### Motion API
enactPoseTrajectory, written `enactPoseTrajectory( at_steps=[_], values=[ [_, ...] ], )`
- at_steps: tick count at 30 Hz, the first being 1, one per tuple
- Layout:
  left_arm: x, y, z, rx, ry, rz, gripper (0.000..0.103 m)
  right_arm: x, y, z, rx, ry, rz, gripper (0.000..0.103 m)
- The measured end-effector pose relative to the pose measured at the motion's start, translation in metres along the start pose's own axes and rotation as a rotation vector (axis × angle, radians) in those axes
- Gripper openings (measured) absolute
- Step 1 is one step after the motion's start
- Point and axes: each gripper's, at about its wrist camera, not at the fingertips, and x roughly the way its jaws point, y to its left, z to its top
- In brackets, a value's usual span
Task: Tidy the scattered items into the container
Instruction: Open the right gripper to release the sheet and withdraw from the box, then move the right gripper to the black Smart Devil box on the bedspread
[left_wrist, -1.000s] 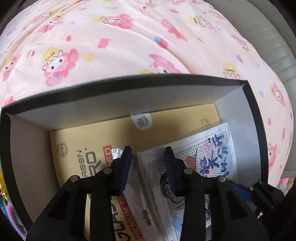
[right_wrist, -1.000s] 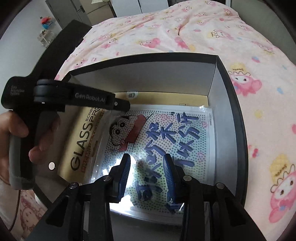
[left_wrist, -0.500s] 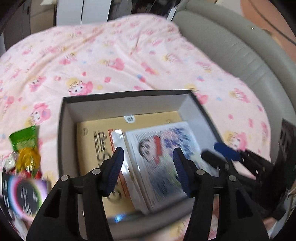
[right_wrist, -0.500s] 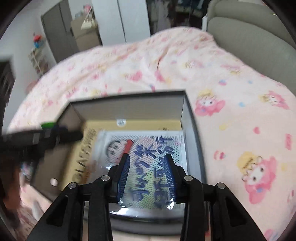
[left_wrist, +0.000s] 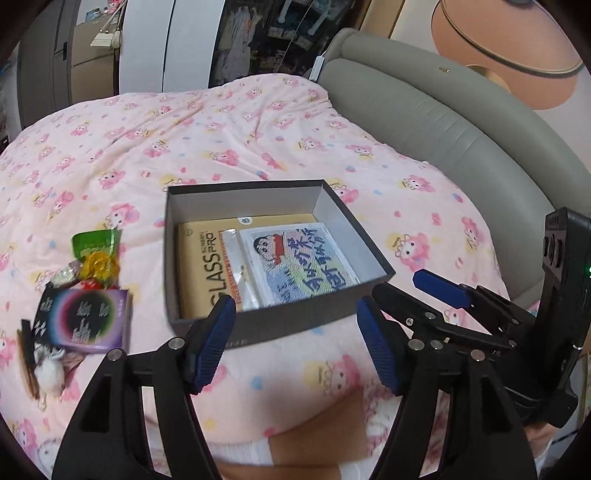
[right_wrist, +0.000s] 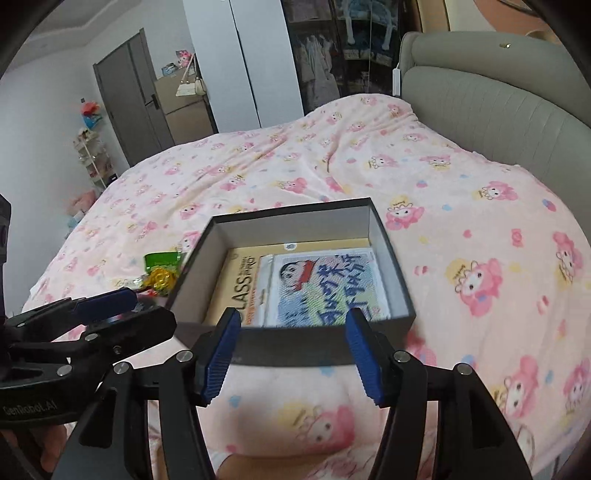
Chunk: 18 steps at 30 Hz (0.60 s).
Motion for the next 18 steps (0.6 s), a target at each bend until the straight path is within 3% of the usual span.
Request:
enactPoseTrajectory(
  at_steps=[9, 18],
  values=[
    [-0.049, 0.067, -0.041, -0.117, -0.016, 0.041, 0.069, -0.005, 0.080, -0.025, -0.146, 0.041, 0.083, 0.055],
    [-0.083, 0.172, -0.081, -0.303, -0.050, 0.151, 0.069, 0.045, 0.186, -0.036, -0.299, 0.148, 0.280, 0.055]
  ],
)
